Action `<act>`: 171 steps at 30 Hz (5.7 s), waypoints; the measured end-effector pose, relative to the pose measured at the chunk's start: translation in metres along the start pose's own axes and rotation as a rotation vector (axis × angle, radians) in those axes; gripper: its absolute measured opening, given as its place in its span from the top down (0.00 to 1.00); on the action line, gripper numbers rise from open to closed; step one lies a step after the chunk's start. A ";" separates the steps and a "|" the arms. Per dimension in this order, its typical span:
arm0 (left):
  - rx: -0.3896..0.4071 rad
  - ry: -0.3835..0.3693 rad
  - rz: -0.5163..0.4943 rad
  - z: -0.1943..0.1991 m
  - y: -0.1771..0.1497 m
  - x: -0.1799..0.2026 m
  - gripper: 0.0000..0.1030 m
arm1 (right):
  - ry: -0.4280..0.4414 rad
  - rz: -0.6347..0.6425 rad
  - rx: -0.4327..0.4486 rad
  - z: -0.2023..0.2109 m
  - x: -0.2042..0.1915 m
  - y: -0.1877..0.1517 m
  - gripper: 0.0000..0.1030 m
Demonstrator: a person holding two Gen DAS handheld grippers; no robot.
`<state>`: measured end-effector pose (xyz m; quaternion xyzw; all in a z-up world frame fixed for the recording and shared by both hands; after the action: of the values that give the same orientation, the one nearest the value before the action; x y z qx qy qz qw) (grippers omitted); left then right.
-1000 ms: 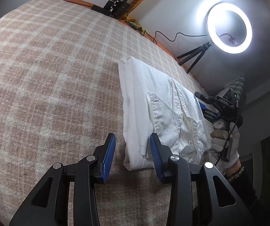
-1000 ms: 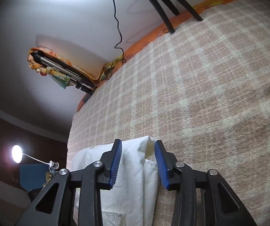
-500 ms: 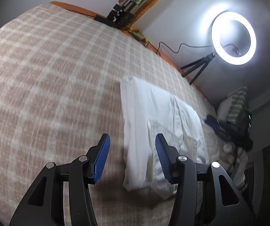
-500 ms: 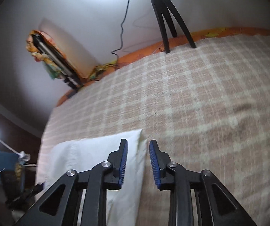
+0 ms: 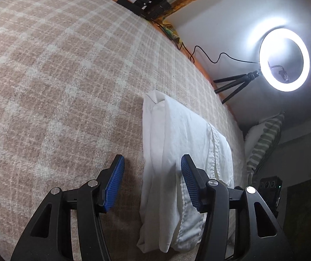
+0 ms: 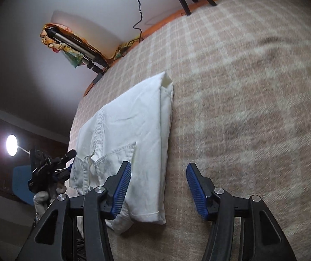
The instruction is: Fold small clothes
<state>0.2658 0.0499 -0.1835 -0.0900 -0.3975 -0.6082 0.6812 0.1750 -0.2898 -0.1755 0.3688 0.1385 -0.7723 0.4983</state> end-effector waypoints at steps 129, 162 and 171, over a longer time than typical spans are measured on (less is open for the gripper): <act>0.143 0.177 -0.815 -0.202 0.029 0.393 0.22 | -0.758 0.286 0.613 0.226 0.080 0.158 0.00; 0.271 0.210 -0.867 -0.031 -0.078 0.341 0.16 | -0.634 0.262 0.709 0.229 0.002 -0.012 0.00; 0.282 0.284 -0.942 -0.023 -0.094 0.330 0.16 | -0.573 0.237 0.743 0.221 -0.005 -0.025 0.00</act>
<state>0.1722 -0.2365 -0.0179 0.2752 -0.3767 -0.7959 0.3859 0.0588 -0.4040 -0.0234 0.3076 -0.3327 -0.7778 0.4355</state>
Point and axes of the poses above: each gripper's, at about its wrist camera, not at the fingertips, and z roughly against the way its jaws point, x to its right, y to its top, the point moved 5 cm from there along -z, roughly the way its jaws point, and after that the axes turned 8 degrees about -z, right-handed, at the moved point
